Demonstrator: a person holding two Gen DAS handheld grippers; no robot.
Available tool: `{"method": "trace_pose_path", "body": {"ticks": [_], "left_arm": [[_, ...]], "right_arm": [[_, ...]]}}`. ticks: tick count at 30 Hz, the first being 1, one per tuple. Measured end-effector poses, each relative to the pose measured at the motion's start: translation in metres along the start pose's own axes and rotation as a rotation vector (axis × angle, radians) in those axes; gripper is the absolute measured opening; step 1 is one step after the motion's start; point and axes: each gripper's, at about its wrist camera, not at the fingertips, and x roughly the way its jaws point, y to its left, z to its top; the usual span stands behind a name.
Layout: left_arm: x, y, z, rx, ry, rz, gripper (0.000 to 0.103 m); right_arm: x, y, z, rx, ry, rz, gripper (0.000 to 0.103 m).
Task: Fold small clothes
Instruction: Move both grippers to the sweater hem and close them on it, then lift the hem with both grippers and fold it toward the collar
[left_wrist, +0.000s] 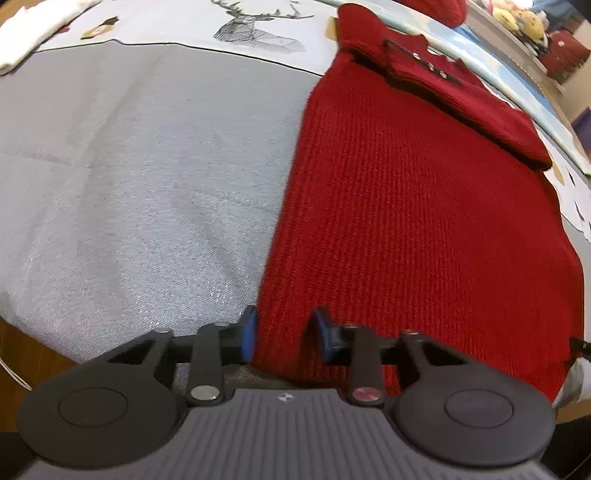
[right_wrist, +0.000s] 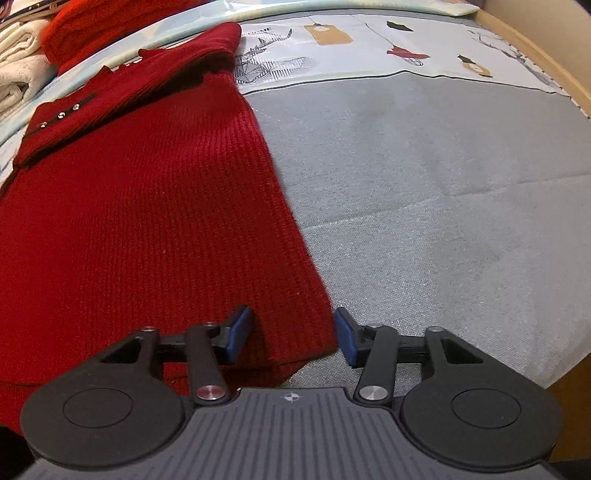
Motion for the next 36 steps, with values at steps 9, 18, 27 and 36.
{"method": "trace_pose_path", "body": {"ticks": [9, 18, 27, 36], "left_arm": [[-0.003, 0.006, 0.002, -0.044, 0.000, -0.029, 0.021], [0.003, -0.006, 0.003, 0.016, 0.011, -0.027, 0.017], [-0.005, -0.006, 0.001, 0.011, -0.001, -0.067, 0.017], [0.003, -0.007, 0.002, 0.023, 0.036, -0.035, 0.034]], "right_arm": [[-0.010, -0.005, 0.002, 0.037, -0.021, 0.054, 0.022], [-0.001, 0.006, 0.000, -0.020, 0.023, 0.032, 0.037], [-0.010, 0.002, 0.003, 0.009, -0.026, 0.070, 0.021], [0.001, 0.011, 0.001, -0.031, 0.027, 0.050, 0.032]]}}
